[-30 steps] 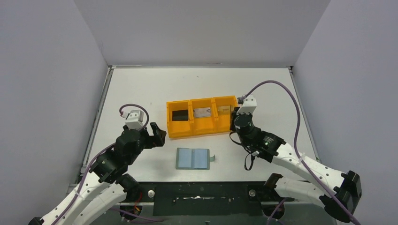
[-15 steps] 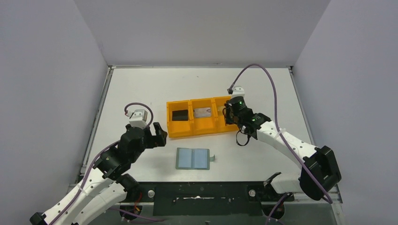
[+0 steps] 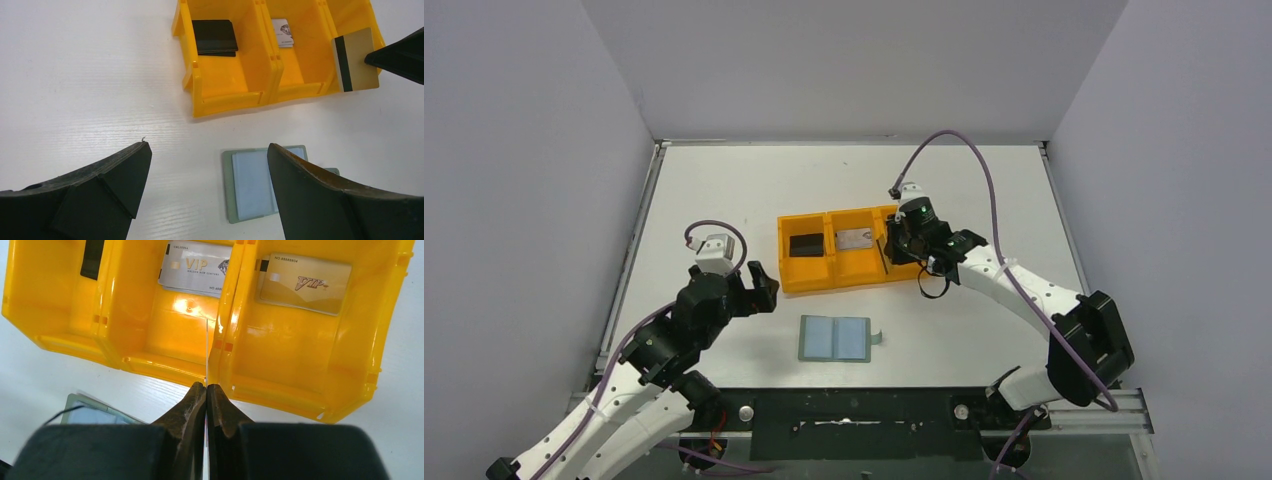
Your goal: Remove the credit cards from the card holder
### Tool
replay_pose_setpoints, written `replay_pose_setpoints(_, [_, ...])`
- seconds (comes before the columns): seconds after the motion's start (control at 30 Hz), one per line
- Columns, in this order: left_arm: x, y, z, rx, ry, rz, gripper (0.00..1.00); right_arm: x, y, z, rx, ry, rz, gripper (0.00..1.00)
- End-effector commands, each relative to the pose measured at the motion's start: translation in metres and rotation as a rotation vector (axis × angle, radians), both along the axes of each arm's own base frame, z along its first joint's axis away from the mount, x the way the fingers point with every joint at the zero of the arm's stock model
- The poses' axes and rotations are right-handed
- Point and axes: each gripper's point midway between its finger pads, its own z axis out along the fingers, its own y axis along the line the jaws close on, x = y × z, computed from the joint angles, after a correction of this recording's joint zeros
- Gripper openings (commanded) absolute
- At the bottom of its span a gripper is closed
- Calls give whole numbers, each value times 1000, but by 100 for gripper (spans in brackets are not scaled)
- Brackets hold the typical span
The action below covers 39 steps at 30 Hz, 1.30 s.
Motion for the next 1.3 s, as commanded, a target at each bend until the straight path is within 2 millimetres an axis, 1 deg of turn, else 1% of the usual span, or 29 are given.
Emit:
replay_pose_setpoints(0.0, [5, 2, 10, -2, -33, 14, 88, 15, -10, 42, 23, -116, -68, 0])
replay_pose_setpoints(0.1, [5, 1, 9, 0, -30, 12, 88, 23, -36, 50, -44, -170, -164, 0])
replay_pose_setpoints(0.17, [5, 1, 8, 3, -26, 13, 88, 26, -42, 51, -58, -181, -179, 0])
replay_pose_setpoints(0.23, [6, 1, 8, 5, -24, 13, 88, 25, -46, 45, -72, -166, -187, 0])
replay_pose_setpoints(0.33, [6, 1, 7, 7, -23, 14, 88, 22, -40, 30, -63, -128, -158, 0])
replay_pose_setpoints(0.43, [6, 2, 7, 7, -24, 19, 88, 17, -26, 16, -30, -68, -105, 0])
replay_pose_setpoints(0.6, [6, 2, 6, 9, -21, 22, 88, 7, -1, 5, 48, -10, -25, 0])
replay_pose_setpoints(0.77, [7, 2, 5, 10, -18, 22, 88, 0, 11, -1, 51, 31, 17, 0])
replay_pose_setpoints(0.93, [7, 1, 3, 17, -10, 17, 88, -12, 22, 7, 80, 29, 70, 0])
replay_pose_setpoints(1.0, [7, 0, 2, 19, -7, 17, 88, -12, 16, 11, 59, 11, 53, 0])
replay_pose_setpoints(1.1, [7, 0, 2, 19, -3, 16, 88, 2, -7, 22, -47, -69, -11, 0])
replay_pose_setpoints(1.17, [7, 0, 1, 20, -1, 16, 88, 15, -20, 37, -129, -155, -28, 0])
replay_pose_setpoints(1.2, [7, -1, 1, 21, -1, 15, 88, 23, -24, 45, -159, -206, -25, 0])
replay_pose_setpoints(1.27, [8, 0, 1, 21, -1, 18, 88, 35, -23, 59, -214, -319, 46, 0])
